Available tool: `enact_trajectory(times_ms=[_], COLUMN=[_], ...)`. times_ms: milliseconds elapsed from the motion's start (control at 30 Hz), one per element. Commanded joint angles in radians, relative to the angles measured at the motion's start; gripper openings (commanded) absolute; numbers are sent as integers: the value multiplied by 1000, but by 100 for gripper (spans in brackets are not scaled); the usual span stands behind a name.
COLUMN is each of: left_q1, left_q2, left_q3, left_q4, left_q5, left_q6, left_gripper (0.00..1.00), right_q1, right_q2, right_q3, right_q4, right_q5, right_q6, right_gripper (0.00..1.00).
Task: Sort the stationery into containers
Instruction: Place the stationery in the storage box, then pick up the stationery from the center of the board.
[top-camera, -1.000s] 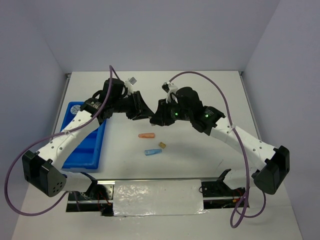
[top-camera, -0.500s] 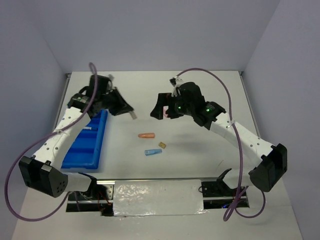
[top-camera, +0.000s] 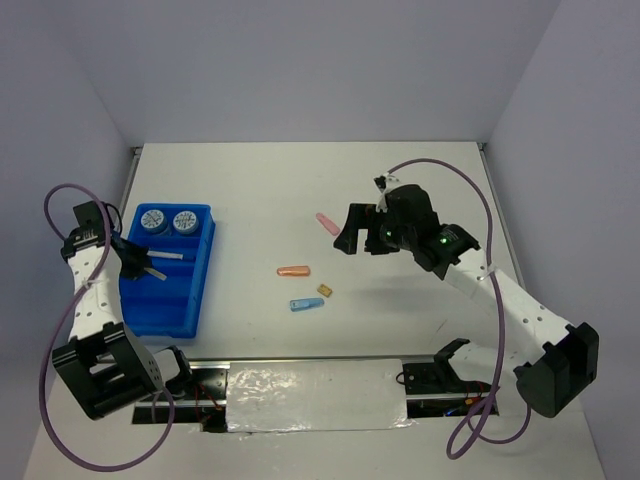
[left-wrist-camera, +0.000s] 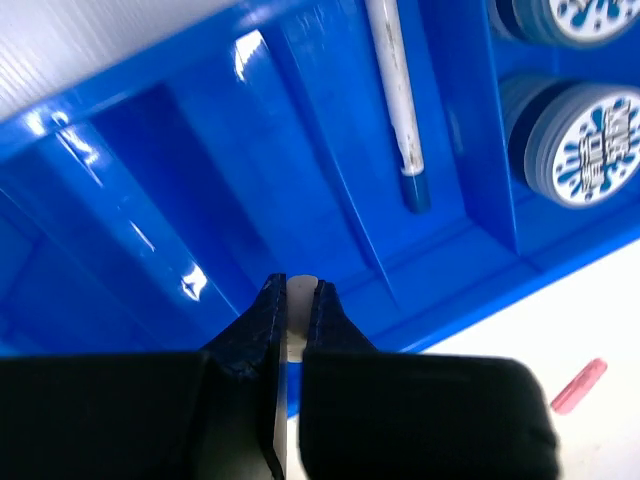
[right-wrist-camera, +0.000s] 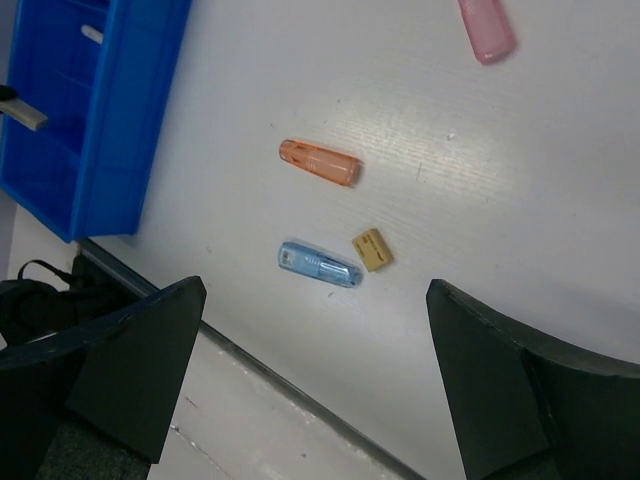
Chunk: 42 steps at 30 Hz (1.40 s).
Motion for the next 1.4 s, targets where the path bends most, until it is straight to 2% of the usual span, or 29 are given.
enact_trajectory(times_ms=[0,200,433,600,667,833,967,1067,1167,1233,1367], left_q1=[18,21,21,21,21,20,2,-73,-139,-167,-178], left_q2=[-15,25,-25,-54,-71,-71,-63,-49,-51,-60,-49], left_q3=[-9,-30,-59,-52,-38,71,222,325,333,300,283], left_q4=[74,100,102,82,70,46,-13,-62,-20,44,60], left_q5=[-21,-16,-21,-31,-36,34,73,59,155,229,338], left_q6=[11,2,-4,8,11,52,117,155,204,233,272], left_gripper=[10,27,48,73,91,98,99,99,99,99,99], right_q1=[5,5,5,17,37,124,208,233,258,270,295], right_q2=[-31,-14,33,110,168,283,397,466,532,572,599], right_q3=[-21,-30,-7,17,42,91,105,108,112,120,112], right_q4=[18,14,-8,-25,-51,-88,-78,-65,-45,-45,-31], right_q5=[-27,-49,-38,-38,-1,127,210,240,255,260,252], right_q6=[-21,-58,-87,-110,-125,-144,-174,-200,-225,-236,-237], right_gripper=[100,100,100,100,100,98,84,65,55,53,52])
